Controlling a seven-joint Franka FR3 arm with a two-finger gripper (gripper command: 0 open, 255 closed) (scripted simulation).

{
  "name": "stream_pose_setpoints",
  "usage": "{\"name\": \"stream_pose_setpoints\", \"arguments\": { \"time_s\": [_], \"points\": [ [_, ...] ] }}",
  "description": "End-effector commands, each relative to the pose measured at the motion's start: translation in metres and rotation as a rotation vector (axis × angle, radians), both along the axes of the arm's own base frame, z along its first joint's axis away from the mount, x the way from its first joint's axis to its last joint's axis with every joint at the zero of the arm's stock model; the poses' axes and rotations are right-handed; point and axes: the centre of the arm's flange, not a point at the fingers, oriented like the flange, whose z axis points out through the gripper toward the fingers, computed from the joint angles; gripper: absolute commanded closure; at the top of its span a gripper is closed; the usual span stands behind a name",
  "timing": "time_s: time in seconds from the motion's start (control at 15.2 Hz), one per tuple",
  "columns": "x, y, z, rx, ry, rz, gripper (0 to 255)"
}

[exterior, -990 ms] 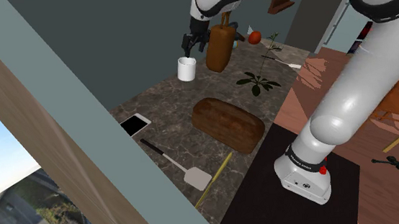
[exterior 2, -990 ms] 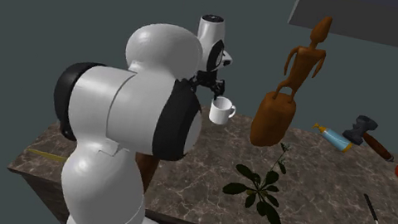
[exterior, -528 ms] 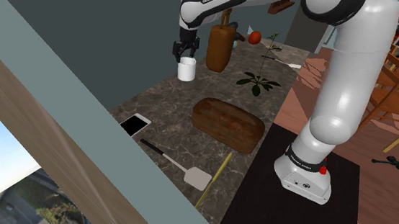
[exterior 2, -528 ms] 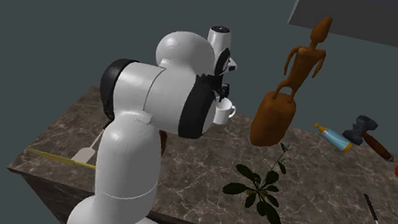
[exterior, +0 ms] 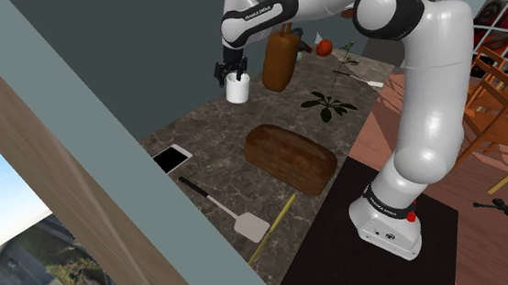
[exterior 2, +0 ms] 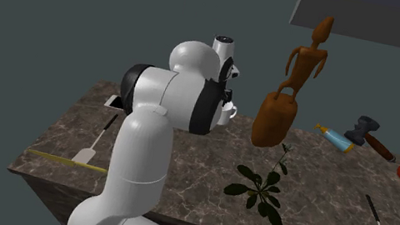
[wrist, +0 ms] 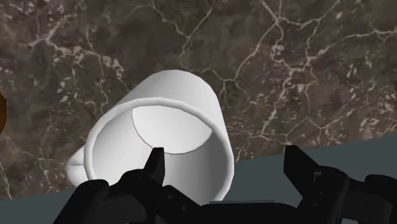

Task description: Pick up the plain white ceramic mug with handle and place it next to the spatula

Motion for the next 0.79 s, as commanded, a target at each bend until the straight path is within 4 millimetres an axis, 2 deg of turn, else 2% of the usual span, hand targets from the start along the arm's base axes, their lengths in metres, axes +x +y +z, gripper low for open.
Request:
{"name": "stream_pose_setpoints", "arguments": {
  "time_s": [0.0,0.13,0.59,0.66,0.73],
  "points": [
    [0.0024,0.0002,-0.0111,0.000,0.000,0.000,0],
    [0.0033,-0.0001,-0.0194,0.000,0.000,0.000,0],
    [0.0033,-0.0001,-0.0193,0.000,0.000,0.000,0],
    [0.0033,-0.0001,-0.0193,0.000,0.000,0.000,255],
    [0.0033,-0.0001,-0.0194,0.000,0.000,0.000,255]
  ]
}}
